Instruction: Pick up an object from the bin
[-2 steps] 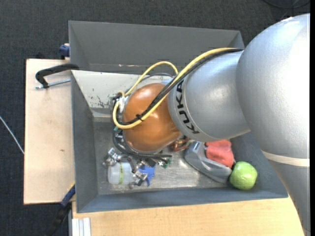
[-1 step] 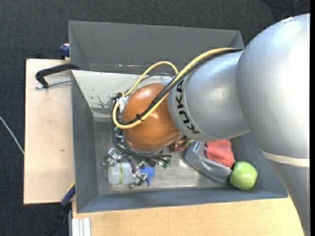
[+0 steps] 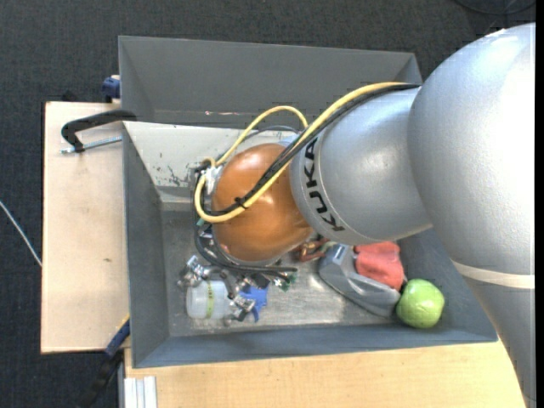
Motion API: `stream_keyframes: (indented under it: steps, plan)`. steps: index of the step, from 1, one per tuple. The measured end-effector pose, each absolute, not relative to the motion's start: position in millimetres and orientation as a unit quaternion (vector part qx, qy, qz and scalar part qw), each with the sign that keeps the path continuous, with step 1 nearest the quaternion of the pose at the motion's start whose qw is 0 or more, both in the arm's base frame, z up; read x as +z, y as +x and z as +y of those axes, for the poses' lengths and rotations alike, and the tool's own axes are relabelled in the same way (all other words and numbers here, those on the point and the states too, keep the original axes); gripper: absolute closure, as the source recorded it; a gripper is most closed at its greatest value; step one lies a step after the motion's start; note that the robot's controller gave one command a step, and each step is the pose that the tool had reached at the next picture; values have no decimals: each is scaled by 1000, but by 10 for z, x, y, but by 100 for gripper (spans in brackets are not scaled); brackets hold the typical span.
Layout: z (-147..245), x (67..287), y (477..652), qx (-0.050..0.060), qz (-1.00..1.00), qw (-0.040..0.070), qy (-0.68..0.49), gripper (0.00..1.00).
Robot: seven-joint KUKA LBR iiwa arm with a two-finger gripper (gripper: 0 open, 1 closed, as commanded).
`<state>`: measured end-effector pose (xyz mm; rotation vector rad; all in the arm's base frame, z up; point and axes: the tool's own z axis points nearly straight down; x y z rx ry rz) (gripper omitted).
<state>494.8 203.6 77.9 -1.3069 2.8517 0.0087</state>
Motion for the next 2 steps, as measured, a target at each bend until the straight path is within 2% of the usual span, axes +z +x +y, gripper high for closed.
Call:
stream_keyframes:
  steps: [1,2]
  plan:
    - [2027,835,4934,2,909,1,-417,100]
    - [2020,1100,4924,2,909,-2,-416,100]
